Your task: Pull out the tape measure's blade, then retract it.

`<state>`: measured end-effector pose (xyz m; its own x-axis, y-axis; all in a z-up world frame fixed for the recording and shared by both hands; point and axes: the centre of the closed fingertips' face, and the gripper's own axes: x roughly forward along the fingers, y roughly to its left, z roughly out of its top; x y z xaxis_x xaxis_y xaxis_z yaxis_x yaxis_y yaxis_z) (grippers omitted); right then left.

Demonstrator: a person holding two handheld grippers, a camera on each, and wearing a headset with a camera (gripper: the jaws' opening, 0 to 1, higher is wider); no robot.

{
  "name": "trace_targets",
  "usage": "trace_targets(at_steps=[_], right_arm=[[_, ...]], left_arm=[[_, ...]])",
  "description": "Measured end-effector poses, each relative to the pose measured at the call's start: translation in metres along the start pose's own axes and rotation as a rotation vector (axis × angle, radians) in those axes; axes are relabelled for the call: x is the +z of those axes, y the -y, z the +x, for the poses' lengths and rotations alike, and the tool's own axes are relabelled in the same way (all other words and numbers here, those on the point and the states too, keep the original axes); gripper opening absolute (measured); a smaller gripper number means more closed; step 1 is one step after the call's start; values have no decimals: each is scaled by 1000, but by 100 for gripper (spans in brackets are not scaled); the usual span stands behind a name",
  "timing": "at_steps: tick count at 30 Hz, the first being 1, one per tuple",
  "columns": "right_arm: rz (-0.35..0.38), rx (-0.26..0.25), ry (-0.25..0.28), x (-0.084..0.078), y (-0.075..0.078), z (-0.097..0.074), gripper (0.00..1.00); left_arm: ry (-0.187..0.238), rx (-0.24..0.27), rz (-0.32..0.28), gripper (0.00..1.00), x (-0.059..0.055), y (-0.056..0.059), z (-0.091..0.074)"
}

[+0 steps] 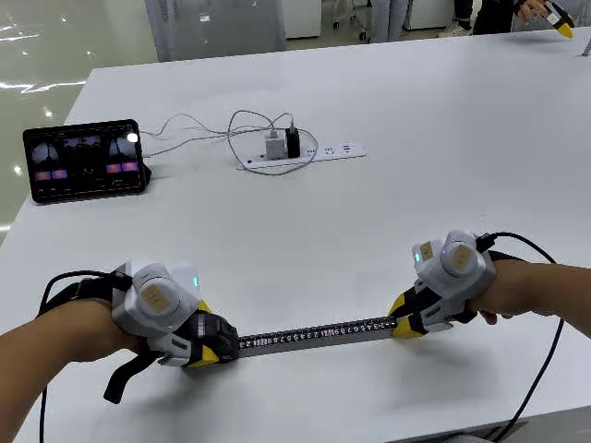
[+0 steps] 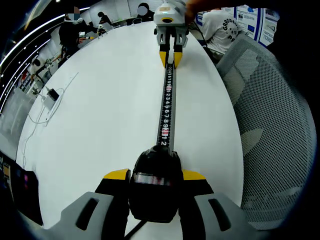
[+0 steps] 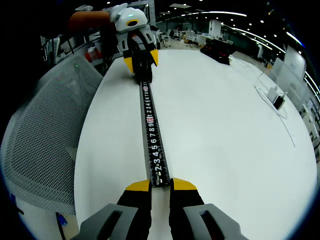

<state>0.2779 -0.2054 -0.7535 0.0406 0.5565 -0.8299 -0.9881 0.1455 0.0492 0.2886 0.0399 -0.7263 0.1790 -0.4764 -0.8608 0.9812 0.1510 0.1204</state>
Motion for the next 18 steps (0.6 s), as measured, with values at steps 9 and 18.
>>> trace_targets(at_steps=[9,18], right_arm=[[-20,-2,-13,2,-1,2,10],[-71,7,-76,2,-1,3,11]], left_arm=[[11,8,4,33,2,1,0],[0,14,-5,34,3,-1,0]])
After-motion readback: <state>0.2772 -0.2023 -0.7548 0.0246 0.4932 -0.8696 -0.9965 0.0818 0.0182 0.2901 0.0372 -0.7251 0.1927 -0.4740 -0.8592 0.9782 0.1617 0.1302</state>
